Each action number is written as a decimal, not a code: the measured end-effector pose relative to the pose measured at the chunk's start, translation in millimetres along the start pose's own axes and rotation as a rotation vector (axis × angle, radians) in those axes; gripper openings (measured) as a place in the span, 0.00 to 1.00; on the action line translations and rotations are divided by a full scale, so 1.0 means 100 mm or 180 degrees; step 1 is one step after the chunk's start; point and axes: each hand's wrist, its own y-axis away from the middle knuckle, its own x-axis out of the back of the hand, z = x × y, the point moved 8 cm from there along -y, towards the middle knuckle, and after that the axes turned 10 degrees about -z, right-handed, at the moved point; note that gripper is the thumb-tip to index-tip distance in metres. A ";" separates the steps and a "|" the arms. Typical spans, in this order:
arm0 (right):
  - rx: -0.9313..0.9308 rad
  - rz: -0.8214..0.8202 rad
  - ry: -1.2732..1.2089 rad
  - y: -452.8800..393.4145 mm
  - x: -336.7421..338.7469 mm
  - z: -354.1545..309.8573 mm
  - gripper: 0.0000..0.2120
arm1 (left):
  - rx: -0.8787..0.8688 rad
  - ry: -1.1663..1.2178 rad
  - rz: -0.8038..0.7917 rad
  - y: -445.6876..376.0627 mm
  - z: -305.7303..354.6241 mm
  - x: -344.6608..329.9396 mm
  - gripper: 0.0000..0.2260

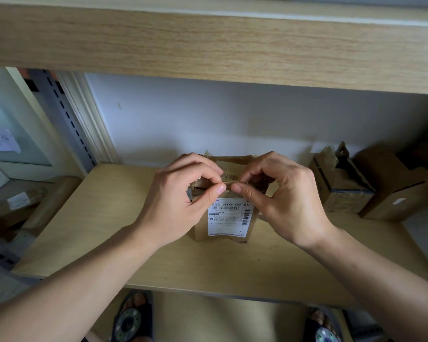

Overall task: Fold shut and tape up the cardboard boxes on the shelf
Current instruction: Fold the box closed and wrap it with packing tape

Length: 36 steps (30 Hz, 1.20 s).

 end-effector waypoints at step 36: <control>-0.0427 -0.0047 -0.0392 -0.11 0.04 0.13 0.07 | 0.0224 0.0105 0.0193 -0.10 0.01 0.01 0.04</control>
